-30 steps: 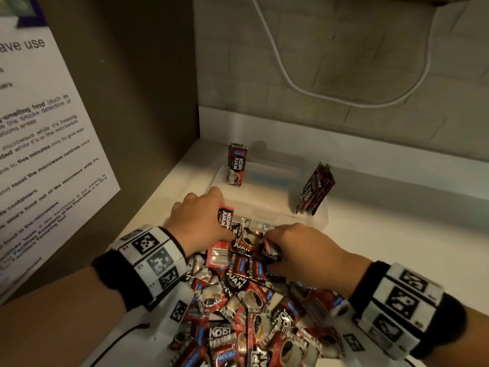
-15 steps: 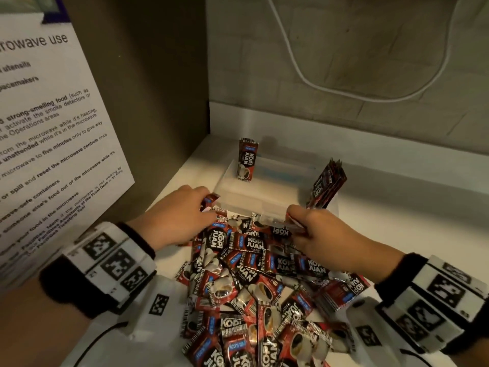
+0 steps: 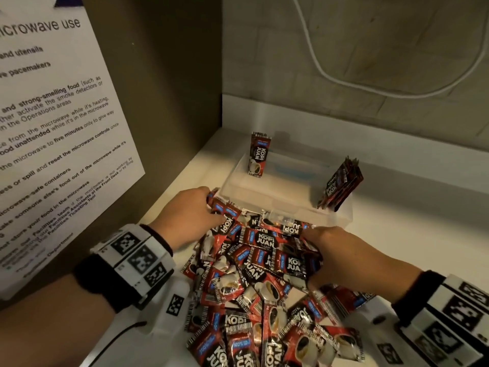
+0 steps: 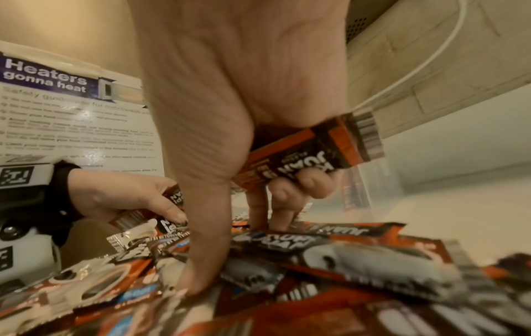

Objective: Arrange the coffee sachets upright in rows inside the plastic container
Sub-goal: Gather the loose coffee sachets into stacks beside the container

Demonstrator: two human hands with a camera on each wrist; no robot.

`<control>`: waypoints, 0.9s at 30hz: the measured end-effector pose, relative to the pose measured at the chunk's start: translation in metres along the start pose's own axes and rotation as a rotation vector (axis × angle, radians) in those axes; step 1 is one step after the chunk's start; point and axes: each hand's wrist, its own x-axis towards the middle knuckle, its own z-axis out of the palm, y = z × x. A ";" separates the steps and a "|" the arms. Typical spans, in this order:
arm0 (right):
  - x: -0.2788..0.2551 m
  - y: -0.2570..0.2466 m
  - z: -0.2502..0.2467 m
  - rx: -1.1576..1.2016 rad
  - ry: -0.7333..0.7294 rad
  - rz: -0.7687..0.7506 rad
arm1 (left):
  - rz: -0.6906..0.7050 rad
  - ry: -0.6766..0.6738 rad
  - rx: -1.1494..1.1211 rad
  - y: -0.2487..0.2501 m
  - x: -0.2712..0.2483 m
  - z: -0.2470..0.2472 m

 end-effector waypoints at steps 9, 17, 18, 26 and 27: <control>0.000 0.021 -0.005 0.318 -0.014 -0.089 | 0.075 -0.148 -0.349 0.014 -0.016 -0.008; 0.001 0.010 -0.005 0.432 0.112 -0.208 | 0.462 -0.253 0.310 0.050 -0.013 0.014; 0.001 0.008 -0.005 0.428 0.097 -0.220 | 0.483 -0.273 0.358 0.052 -0.013 0.018; 0.006 0.000 0.006 0.024 0.032 -0.135 | 0.477 -0.265 0.431 0.055 -0.008 0.023; 0.007 0.000 0.006 0.037 0.031 -0.134 | 0.482 -0.260 0.414 0.054 -0.008 0.020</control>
